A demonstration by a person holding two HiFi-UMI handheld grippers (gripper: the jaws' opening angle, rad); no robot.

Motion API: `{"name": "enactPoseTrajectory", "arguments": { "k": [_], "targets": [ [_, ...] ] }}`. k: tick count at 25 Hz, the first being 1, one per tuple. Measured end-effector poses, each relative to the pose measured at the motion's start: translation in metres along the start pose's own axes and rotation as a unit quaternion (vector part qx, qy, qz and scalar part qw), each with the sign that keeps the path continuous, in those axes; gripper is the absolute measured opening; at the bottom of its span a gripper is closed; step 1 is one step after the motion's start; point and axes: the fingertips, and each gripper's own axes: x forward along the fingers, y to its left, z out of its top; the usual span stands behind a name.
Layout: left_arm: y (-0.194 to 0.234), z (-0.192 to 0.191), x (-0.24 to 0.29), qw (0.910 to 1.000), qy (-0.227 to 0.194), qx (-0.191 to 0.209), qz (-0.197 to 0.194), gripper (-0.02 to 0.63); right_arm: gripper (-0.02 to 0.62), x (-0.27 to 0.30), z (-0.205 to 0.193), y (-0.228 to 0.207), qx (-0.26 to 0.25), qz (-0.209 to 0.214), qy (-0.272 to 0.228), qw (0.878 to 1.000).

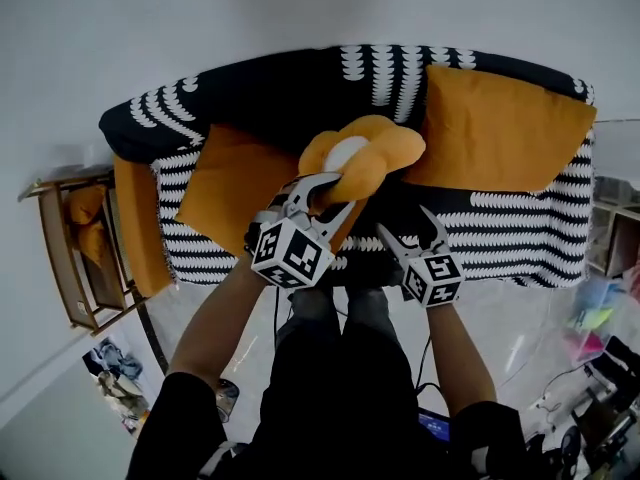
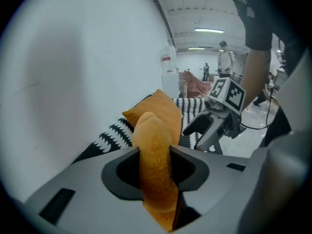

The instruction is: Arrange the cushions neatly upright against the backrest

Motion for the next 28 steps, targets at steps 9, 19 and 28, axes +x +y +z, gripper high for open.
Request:
{"name": "enactPoseTrajectory", "arguments": {
  "k": [9, 19, 28],
  "targets": [
    [-0.012, -0.006, 0.058, 0.9889, 0.021, 0.040, -0.141, 0.150, 0.391, 0.006, 0.017, -0.031, 0.026, -0.006, -0.014, 1.000],
    [0.009, -0.051, 0.117, 0.9715, 0.059, -0.015, -0.229, 0.172, 0.390, 0.052, 0.013, -0.043, 0.058, -0.011, -0.005, 0.998],
    [0.089, -0.056, 0.134, 0.9909, 0.046, 0.001, -0.127, 0.212, 0.390, 0.086, 0.020, -0.047, 0.062, -0.023, -0.006, 0.998]
  ]
}}
